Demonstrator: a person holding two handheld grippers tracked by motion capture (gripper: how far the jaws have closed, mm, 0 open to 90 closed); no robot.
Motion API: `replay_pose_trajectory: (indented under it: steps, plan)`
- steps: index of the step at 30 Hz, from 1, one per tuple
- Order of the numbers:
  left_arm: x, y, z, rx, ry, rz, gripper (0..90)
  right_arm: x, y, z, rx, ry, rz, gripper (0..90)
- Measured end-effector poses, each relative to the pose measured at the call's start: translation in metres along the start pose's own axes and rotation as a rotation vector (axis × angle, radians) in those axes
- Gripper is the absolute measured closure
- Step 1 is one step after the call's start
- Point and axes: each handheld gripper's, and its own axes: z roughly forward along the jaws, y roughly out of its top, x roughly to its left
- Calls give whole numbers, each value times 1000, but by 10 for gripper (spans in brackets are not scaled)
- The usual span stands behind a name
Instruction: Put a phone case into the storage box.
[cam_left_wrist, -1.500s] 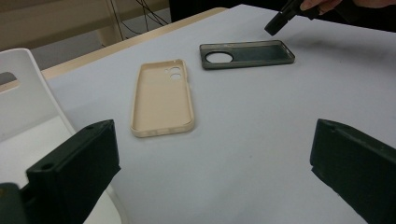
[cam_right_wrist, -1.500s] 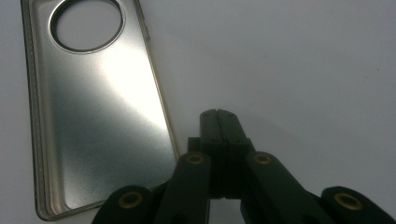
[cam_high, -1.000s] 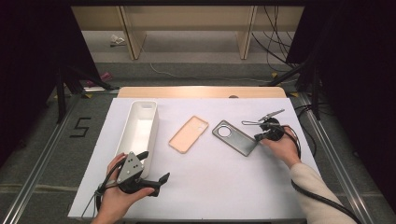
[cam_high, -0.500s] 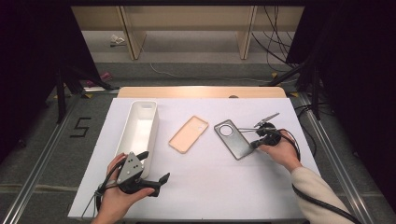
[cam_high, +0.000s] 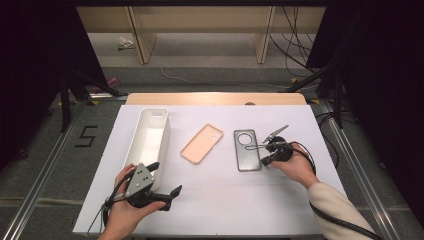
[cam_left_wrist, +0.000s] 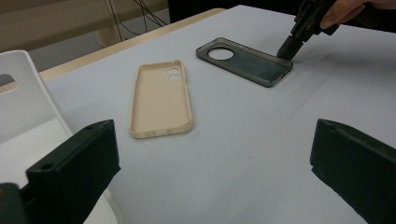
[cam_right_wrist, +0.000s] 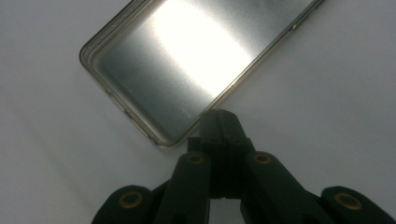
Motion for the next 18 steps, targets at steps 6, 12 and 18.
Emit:
replay_pose_trajectory:
  steps: [6, 12, 18]
  plan:
    - [0, 0, 0, 0, 0, -1, 7, 6, 3, 1, 12, -2, -25, 900]
    - [0, 0, 0, -2, 0, 0, 7, 6, 3, 1, 17, -8, -38, 900]
    - [-1, 0, 0, -1, -2, 0, 7, 9, 10, -15, 29, -130, -170, 695]
